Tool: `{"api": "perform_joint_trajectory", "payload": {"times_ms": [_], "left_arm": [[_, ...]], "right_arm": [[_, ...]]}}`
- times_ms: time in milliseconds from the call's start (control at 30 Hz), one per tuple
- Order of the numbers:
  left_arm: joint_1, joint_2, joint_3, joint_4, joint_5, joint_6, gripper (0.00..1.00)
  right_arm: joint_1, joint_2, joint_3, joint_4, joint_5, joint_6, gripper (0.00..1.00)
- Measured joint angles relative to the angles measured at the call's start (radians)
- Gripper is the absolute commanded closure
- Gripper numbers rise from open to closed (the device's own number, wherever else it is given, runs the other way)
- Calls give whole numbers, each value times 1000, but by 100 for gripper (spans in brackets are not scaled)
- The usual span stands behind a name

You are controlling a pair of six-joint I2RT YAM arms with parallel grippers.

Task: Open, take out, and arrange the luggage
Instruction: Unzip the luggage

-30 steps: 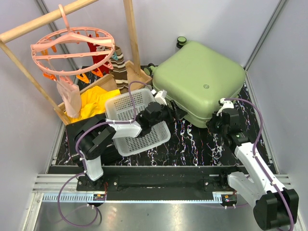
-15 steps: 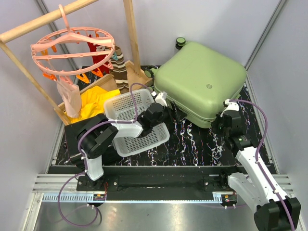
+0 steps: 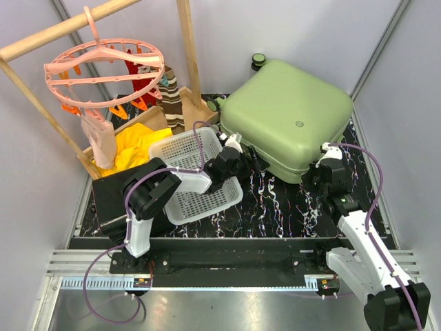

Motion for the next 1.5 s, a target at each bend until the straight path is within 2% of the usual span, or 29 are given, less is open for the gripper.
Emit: {"api": "perform_joint_trajectory", "payload": {"times_ms": [133, 367, 600, 867, 1000, 1033, 1200, 1333, 1500], "left_arm": [[0, 0, -6, 11, -2, -27, 11], [-5, 0, -58, 138, -23, -94, 12], [-6, 0, -69, 182, -33, -125, 21], [-7, 0, -61, 180, -61, -111, 29], [0, 2, -39, 183, -82, -103, 27], [3, 2, -39, 185, -82, -103, 22], [8, 2, -37, 204, -106, -96, 12], [10, 5, -14, 199, -119, -80, 13], [10, 27, 18, 185, -119, -71, 20]], "right_arm": [[3, 0, -1, 1, 1, 3, 100], [14, -24, -12, 1, 40, 10, 100], [23, -53, -36, 21, 178, 0, 100], [23, 0, -36, 68, 285, -24, 100], [23, 7, -43, 95, 288, -29, 100], [22, 6, -47, 103, 288, -29, 100], [21, 6, -61, 132, 286, -29, 100], [20, 8, -61, 135, 284, -29, 100], [16, 8, -67, 151, 281, -28, 100]]}}
